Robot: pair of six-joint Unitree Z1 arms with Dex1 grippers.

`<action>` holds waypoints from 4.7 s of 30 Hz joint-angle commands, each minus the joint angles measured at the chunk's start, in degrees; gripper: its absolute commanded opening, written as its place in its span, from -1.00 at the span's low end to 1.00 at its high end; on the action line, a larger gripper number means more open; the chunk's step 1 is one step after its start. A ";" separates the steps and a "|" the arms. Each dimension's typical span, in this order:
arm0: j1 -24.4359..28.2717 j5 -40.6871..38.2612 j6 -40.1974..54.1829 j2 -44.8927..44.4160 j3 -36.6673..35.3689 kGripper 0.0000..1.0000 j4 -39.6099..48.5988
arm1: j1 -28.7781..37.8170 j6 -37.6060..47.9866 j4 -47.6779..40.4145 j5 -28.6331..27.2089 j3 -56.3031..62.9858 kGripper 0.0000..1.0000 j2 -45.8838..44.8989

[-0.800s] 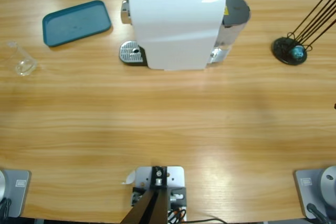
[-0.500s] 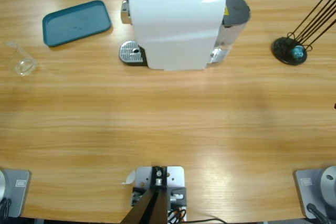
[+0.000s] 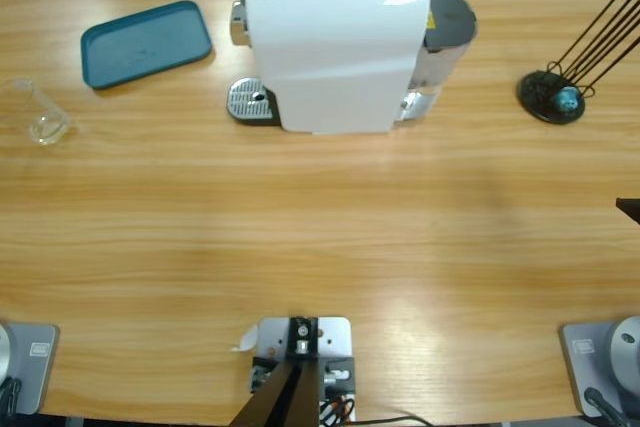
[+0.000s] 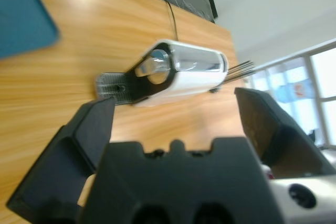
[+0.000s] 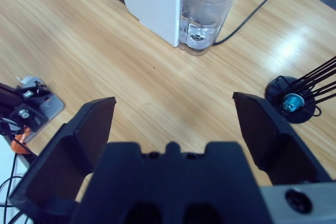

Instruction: Pour coffee

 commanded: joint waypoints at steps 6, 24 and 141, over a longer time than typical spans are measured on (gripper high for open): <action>1.65 -19.06 -2.38 28.92 -12.41 0.83 -1.18 | 0.46 1.42 -0.07 0.04 1.07 1.00 -2.27; -2.95 -19.95 -1.58 35.92 -13.66 -0.35 -8.23 | 0.43 1.24 -0.67 -0.17 1.16 1.00 -1.53; -18.88 14.60 43.32 -2.33 25.01 0.89 -9.18 | -38.68 11.43 -93.01 -11.57 39.66 0.23 55.88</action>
